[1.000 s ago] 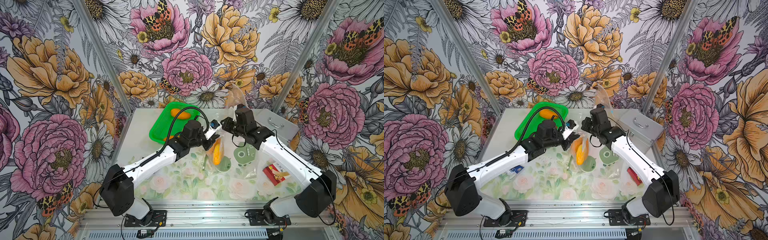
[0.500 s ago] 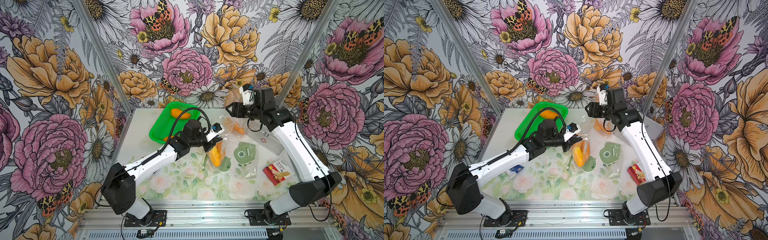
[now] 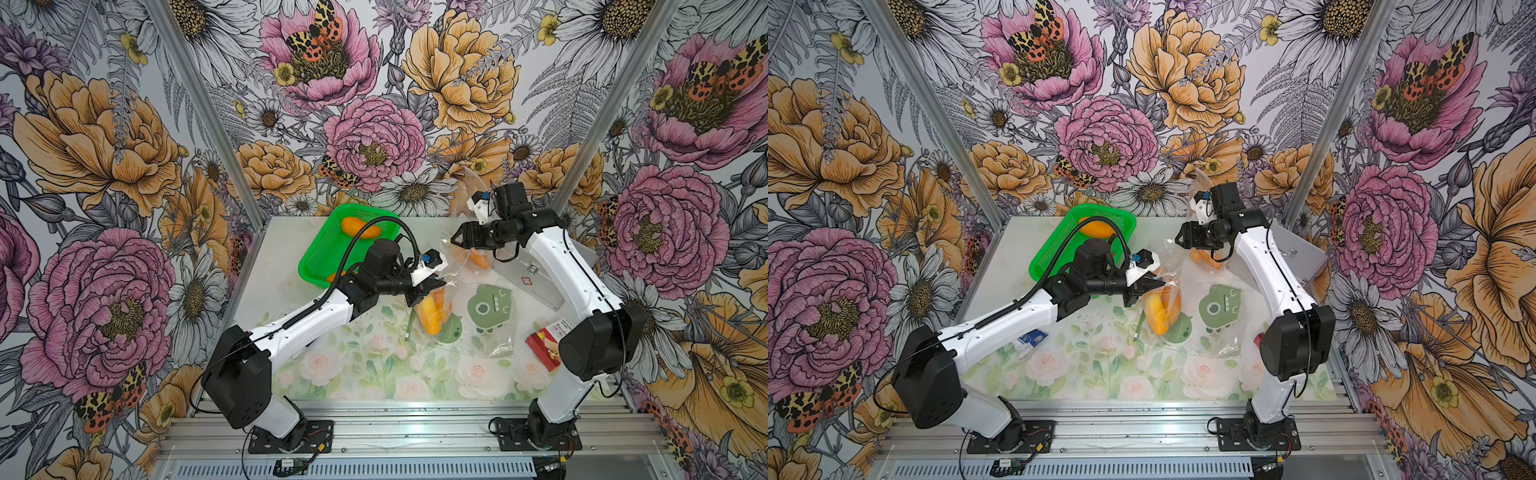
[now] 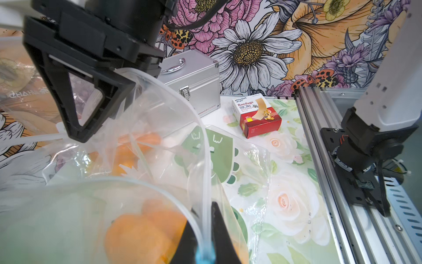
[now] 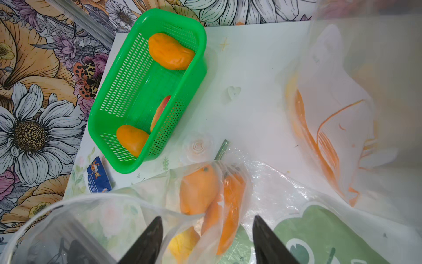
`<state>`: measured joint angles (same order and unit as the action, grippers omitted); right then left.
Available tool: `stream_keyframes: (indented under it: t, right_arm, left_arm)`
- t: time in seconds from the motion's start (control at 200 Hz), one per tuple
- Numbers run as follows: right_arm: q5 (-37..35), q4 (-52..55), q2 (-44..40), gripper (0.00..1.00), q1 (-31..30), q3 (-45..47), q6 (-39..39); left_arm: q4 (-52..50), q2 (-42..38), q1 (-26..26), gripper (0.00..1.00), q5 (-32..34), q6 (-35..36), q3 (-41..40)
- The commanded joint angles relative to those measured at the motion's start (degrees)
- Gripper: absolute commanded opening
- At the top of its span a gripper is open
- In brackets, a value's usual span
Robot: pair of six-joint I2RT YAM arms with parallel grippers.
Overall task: Place the mango in a zip-top bag and seal the zipper
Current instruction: Zip the zipper on the zipper food storage bag.
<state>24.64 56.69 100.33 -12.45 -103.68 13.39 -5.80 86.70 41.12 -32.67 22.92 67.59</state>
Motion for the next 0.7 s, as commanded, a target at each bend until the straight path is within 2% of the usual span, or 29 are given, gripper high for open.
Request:
stream_keyframes:
  t: [0.0, 0.165, 0.395, 0.47, 0.605, 0.696]
  right_arm:
    - [4.1, 0.5, 0.9, 0.6, -0.1, -1.5, -1.1]
    - [5.8, 0.5, -1.3, 0.6, -0.7, 0.3, -1.5]
    - [4.6, 0.7, -3.9, 0.58, -2.0, 3.9, -1.5]
    - [4.4, 0.8, -3.8, 0.48, -2.3, 3.8, -1.2]
    - [2.9, 1.0, -4.1, 0.15, -2.6, 1.9, -0.4]
    - [0.1, 1.8, -5.3, 0.06, -2.6, -0.4, 0.1]
  left_arm:
    - [-1.4, -0.3, -1.5, 0.0, -3.1, -0.8, 0.8]
    - [-5.8, 0.5, -3.4, 0.0, -3.9, -1.8, 3.5]
    - [-6.8, -0.2, -6.2, 0.0, -7.0, -2.8, 4.9]
    - [-7.4, -0.5, -7.1, 0.0, -8.3, -2.7, 5.5]
    - [-8.5, -1.3, -9.0, 0.0, -9.0, -2.4, 6.2]
    - [-9.3, -2.3, -10.7, 0.0, -9.4, -2.2, 6.3]
